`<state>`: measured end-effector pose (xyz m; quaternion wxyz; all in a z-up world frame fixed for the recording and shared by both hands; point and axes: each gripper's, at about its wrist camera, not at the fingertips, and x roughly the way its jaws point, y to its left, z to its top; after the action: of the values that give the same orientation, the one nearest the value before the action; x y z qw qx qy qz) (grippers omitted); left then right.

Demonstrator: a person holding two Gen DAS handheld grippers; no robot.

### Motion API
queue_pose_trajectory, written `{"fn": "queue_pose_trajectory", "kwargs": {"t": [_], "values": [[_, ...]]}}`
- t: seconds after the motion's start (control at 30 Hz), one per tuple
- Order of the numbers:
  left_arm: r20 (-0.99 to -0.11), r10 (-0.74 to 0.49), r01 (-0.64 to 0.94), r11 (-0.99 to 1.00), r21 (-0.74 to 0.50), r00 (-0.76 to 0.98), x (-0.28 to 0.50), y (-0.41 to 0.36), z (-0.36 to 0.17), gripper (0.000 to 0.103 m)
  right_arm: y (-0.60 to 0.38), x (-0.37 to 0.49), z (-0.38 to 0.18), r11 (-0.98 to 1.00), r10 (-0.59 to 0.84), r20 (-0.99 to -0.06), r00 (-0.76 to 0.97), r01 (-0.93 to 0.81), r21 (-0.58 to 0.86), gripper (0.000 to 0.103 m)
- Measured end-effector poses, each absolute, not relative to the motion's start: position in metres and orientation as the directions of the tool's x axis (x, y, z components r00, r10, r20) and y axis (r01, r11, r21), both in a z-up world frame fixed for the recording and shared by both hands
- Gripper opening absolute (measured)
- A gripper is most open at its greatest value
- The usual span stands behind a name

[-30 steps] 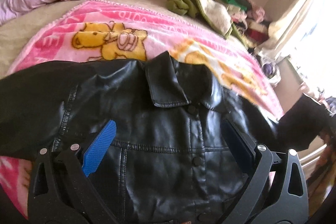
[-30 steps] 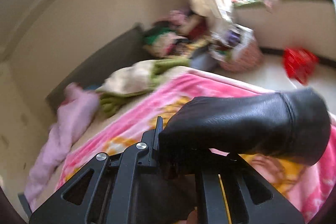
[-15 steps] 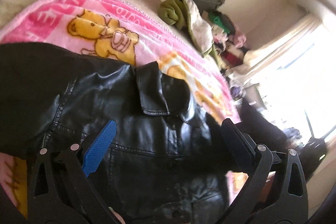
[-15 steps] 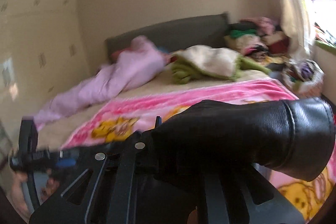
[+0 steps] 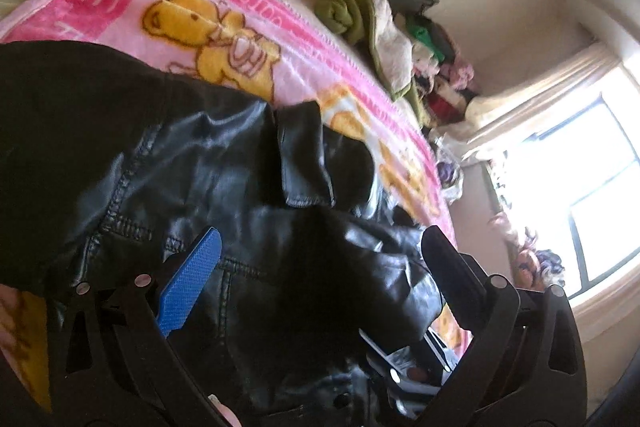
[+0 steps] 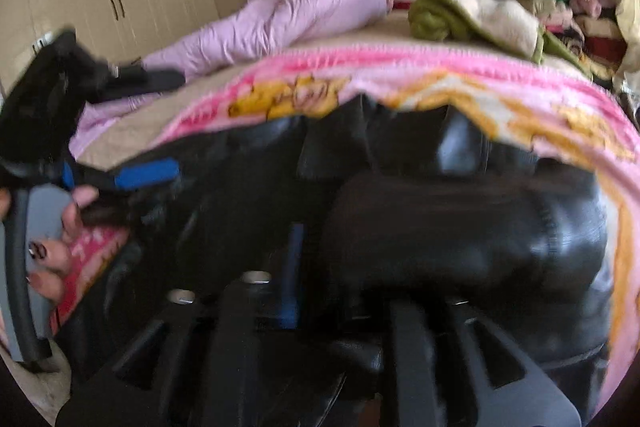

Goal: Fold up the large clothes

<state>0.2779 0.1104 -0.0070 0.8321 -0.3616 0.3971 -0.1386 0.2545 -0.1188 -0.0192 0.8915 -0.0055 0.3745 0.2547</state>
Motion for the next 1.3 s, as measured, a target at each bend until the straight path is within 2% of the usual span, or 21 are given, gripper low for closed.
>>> {"fn": "queue_pose_trajectory", "kwargs": {"t": [0.03,0.07,0.13,0.23,0.33,0.37,0.4,0.5,0.63,0.73,0.83,0.87,0.9,0.93,0.97,1.07,1.23,1.3], "values": [[-0.583,-0.510,-0.061,0.717,-0.694,0.633,0.279,0.106,-0.009,0.094,-0.118,0.253,-0.024,0.873,0.448,-0.683,0.577,-0.447,0.195,0.071],[-0.598,-0.501,-0.064,0.731,-0.680,0.626,0.279,0.104,-0.010,0.094,-0.123,0.251,-0.029,0.875,0.454,-0.694,0.558,-0.424,0.231,0.076],[-0.644,-0.467,-0.071,0.775,-0.628,0.606,0.279,0.096,-0.011,0.094,-0.138,0.245,-0.033,0.877,0.473,-0.699,0.537,-0.368,0.310,0.080],[-0.701,-0.422,-0.083,0.822,-0.563,0.575,0.279,0.089,-0.015,0.094,-0.178,0.234,-0.038,0.853,0.507,-0.653,0.563,-0.215,0.476,0.093],[-0.654,-0.433,-0.105,0.780,-0.616,0.621,0.274,0.102,-0.013,0.094,-0.215,0.234,-0.044,0.787,0.511,-0.596,0.619,-0.059,0.614,0.092],[-0.627,-0.442,-0.102,0.761,-0.641,0.642,0.272,0.108,-0.010,0.094,-0.222,0.236,-0.045,0.774,0.504,-0.589,0.632,-0.028,0.633,0.076],[-0.603,-0.444,-0.098,0.746,-0.658,0.663,0.270,0.114,-0.007,0.094,-0.227,0.239,-0.046,0.769,0.494,-0.589,0.640,-0.006,0.639,0.044],[-0.525,-0.444,-0.052,0.726,-0.685,0.726,0.259,0.131,0.009,0.094,-0.221,0.244,-0.031,0.770,0.495,-0.557,0.667,-0.039,0.637,0.030],[-0.375,-0.516,0.054,0.639,-0.767,0.770,0.247,0.153,0.018,0.094,-0.182,0.240,0.010,0.804,0.516,-0.491,0.702,-0.199,0.560,0.028],[-0.342,-0.515,0.045,0.599,-0.800,0.786,0.246,0.163,0.015,0.094,-0.155,0.242,0.030,0.804,0.555,-0.456,0.696,-0.308,0.508,0.028],[-0.321,-0.520,0.017,0.545,-0.839,0.792,0.248,0.173,0.008,0.094,-0.123,0.243,0.044,0.802,0.587,-0.457,0.668,-0.407,0.436,0.033],[-0.317,-0.524,0.010,0.528,-0.849,0.790,0.249,0.176,0.005,0.094,-0.114,0.241,0.047,0.797,0.600,-0.459,0.655,-0.438,0.416,0.045],[-0.317,-0.526,0.003,0.520,-0.854,0.789,0.251,0.180,0.003,0.094,-0.101,0.238,0.050,0.783,0.622,-0.464,0.631,-0.479,0.397,0.065],[-0.319,-0.523,-0.010,0.511,-0.860,0.790,0.251,0.183,0.001,0.094,-0.095,0.239,0.050,0.777,0.630,-0.469,0.619,-0.493,0.392,0.075],[-0.320,-0.517,-0.019,0.505,-0.863,0.794,0.250,0.185,-0.001,0.094,-0.087,0.236,0.050,0.758,0.652,-0.471,0.594,-0.519,0.395,0.080],[-0.343,-0.502,-0.044,0.515,-0.856,0.794,0.252,0.187,-0.005,0.094,-0.082,0.227,0.048,0.722,0.691,-0.467,0.552,-0.555,0.413,0.081],[-0.535,-0.455,-0.161,0.636,-0.755,0.711,0.261,0.172,-0.020,0.094,-0.111,0.229,0.038,0.755,0.656,-0.490,0.574,-0.485,0.442,0.084],[-0.582,-0.467,-0.193,0.645,-0.739,0.666,0.263,0.166,-0.031,0.094,-0.133,0.230,0.031,0.785,0.618,-0.506,0.602,-0.435,0.442,0.084]]}}
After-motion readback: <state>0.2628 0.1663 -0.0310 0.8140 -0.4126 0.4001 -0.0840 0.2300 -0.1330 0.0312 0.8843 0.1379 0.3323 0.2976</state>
